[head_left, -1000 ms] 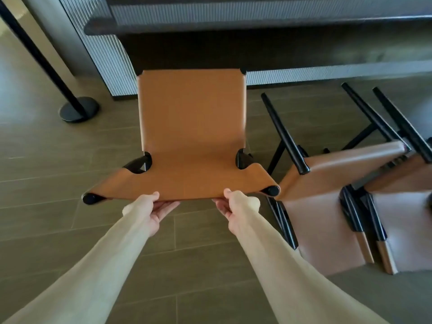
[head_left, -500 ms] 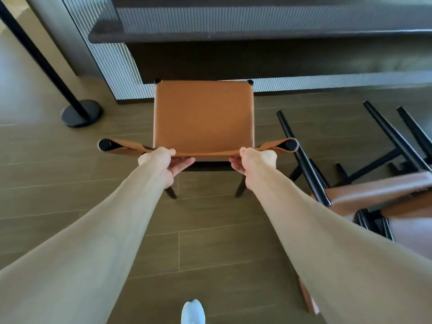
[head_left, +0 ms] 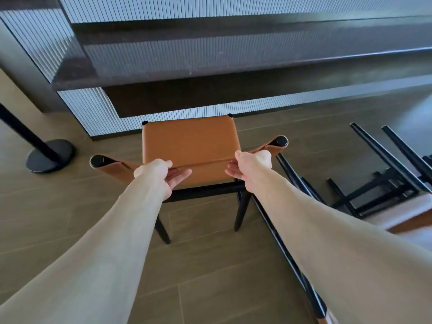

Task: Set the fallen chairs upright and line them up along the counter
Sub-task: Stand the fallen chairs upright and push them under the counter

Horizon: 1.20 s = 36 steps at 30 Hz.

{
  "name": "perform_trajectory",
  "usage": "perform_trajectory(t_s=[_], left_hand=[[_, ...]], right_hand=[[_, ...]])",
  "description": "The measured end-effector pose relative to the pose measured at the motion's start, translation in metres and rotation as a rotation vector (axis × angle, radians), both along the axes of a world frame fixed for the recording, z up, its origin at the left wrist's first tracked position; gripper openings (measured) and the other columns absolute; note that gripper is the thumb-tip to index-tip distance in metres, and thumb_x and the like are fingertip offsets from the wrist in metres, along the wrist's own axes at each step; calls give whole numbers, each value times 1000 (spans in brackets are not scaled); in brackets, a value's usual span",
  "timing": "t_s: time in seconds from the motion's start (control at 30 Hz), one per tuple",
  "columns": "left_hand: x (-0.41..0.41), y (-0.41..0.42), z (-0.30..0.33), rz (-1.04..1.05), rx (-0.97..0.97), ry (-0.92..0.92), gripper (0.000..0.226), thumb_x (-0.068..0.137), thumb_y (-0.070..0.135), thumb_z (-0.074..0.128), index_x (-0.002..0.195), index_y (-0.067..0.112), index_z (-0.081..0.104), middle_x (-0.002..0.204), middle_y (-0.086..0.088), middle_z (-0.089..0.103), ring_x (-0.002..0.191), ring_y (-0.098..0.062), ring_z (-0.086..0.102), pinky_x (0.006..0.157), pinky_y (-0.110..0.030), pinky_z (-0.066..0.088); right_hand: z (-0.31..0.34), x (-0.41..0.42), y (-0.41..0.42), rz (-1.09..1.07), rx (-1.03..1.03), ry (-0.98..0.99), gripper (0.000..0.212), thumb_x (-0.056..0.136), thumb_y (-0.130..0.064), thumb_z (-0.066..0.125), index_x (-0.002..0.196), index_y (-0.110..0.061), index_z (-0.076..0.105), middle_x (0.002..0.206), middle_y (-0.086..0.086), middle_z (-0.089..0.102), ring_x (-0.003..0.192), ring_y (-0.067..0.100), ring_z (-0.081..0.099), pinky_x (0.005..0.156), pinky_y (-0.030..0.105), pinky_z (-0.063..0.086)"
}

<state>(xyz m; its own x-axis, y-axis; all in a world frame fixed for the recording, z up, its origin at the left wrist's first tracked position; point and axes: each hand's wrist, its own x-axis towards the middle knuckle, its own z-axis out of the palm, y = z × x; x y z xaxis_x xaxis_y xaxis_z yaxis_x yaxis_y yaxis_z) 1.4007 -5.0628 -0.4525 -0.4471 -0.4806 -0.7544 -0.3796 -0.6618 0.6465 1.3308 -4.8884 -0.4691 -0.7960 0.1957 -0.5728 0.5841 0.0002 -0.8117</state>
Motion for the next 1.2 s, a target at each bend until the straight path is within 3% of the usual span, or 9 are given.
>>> perform_trajectory(t_s=[0.2, 0.33, 0.47, 0.57, 0.67, 0.8, 0.93, 1.03, 1.2], left_hand=[[-37, -14, -3, -15, -39, -3, 19, 92, -3, 65, 111, 0, 62, 94, -25, 70, 60, -39, 74, 45, -45, 59], [-51, -19, -9, -29, -30, -27, 16, 94, -3, 62, 110, 0, 60, 97, -25, 68, 56, -39, 72, 41, -45, 57], [-50, -20, -5, -67, -39, -40, 16, 96, -2, 61, 111, -1, 59, 97, -24, 68, 71, -39, 74, 42, -45, 57], [-40, -20, 2, -179, -147, -89, 31, 93, 11, 71, 120, 1, 59, 103, -20, 68, 84, -35, 72, 58, -54, 61], [-12, -17, 10, -358, -369, -147, 48, 89, 31, 75, 128, 10, 57, 116, -16, 67, 103, -32, 67, 87, -57, 57], [21, 10, 43, -551, -569, 47, 12, 98, 32, 62, 105, 23, 66, 119, -8, 68, 109, -24, 65, 98, -47, 53], [35, 79, 107, -685, -704, 322, 22, 102, 36, 52, 109, 26, 70, 110, 3, 72, 109, -16, 65, 101, -41, 50], [61, 163, 140, -845, -801, 439, 21, 101, 39, 53, 109, 32, 70, 105, 16, 73, 105, 0, 64, 98, -29, 46], [127, 334, 127, -1010, -688, 476, 18, 101, 31, 57, 108, 31, 73, 106, 12, 75, 105, -4, 67, 102, -34, 49]], right_hand=[[-3, -37, -14, 45, 12, 53, 19, 95, 2, 63, 105, -8, 50, 94, 11, 65, 65, 16, 69, 49, 31, 62], [-7, -46, -20, 32, 38, 66, 23, 96, 1, 62, 116, -9, 55, 113, 13, 65, 62, 17, 68, 43, 27, 58], [-8, -45, -21, 52, 60, 58, 22, 97, -2, 62, 114, -11, 51, 116, 14, 65, 66, 19, 69, 41, 25, 55], [-3, -39, -16, 81, 107, 69, 25, 98, -15, 65, 120, -7, 56, 110, 12, 68, 70, 19, 71, 46, 26, 59], [11, -23, 0, 140, 152, 45, 32, 97, -37, 67, 111, -9, 62, 98, 7, 71, 75, 19, 72, 71, 34, 65], [52, 3, 40, 90, 65, 86, 25, 100, -36, 60, 95, -13, 68, 89, 4, 74, 74, 14, 69, 75, 28, 62], [111, 36, 91, 203, 32, 231, 22, 100, -29, 58, 86, -17, 69, 91, 8, 77, 78, 15, 70, 88, 36, 62], [139, 77, 150, 334, 50, 315, 21, 100, -28, 59, 97, -14, 75, 91, 6, 78, 77, 11, 68, 88, 37, 60], [130, 159, 302, 373, 4, 283, 23, 100, -27, 59, 102, -12, 76, 90, 10, 76, 84, 16, 68, 81, 38, 58]])
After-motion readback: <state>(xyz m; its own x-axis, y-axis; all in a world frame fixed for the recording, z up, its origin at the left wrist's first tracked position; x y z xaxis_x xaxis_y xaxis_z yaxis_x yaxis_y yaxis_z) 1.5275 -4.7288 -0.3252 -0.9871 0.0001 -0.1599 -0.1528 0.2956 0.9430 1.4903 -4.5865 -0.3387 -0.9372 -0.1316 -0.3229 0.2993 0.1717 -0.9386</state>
